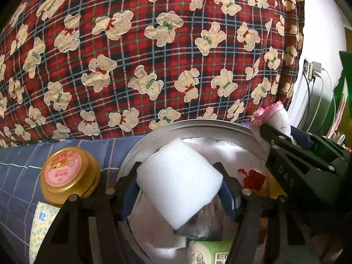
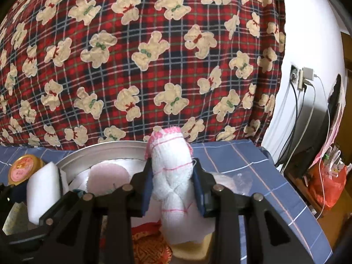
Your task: Organize soft objects
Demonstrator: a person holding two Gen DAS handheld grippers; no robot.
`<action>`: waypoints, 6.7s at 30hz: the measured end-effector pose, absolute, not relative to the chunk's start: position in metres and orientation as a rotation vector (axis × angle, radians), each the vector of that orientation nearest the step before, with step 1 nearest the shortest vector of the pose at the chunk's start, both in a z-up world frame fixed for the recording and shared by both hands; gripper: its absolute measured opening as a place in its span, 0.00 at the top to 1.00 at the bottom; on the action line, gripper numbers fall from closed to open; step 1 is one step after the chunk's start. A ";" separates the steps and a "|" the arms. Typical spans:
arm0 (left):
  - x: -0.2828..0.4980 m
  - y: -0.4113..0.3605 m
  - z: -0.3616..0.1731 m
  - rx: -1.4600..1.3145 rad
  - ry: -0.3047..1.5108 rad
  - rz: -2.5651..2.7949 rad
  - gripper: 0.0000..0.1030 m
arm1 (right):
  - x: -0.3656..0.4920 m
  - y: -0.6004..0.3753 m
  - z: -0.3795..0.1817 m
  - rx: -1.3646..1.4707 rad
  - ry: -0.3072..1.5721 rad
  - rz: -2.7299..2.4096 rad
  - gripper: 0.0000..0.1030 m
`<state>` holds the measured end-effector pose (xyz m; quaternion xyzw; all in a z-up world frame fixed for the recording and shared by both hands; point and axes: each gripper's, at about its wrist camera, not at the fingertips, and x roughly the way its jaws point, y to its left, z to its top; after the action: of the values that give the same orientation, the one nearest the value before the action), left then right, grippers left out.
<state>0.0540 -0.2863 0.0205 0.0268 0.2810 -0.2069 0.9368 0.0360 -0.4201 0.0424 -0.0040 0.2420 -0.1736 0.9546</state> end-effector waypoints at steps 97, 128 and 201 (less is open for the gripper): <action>0.079 -0.301 0.020 0.130 0.735 -0.473 0.01 | 0.002 -0.444 0.045 0.127 0.382 -0.357 0.00; 0.024 -0.246 0.013 -0.001 0.429 -0.243 0.01 | -0.029 -0.414 0.034 0.032 0.201 -0.390 0.00; -0.062 -0.224 0.021 0.047 0.282 -0.260 0.01 | -0.135 -0.382 0.043 0.000 0.054 -0.427 0.00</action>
<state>-0.0625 -0.2238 0.0206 0.0236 0.1400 -0.1294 0.9814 -0.1350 -0.3818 0.0433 -0.0002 0.0266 -0.2119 0.9769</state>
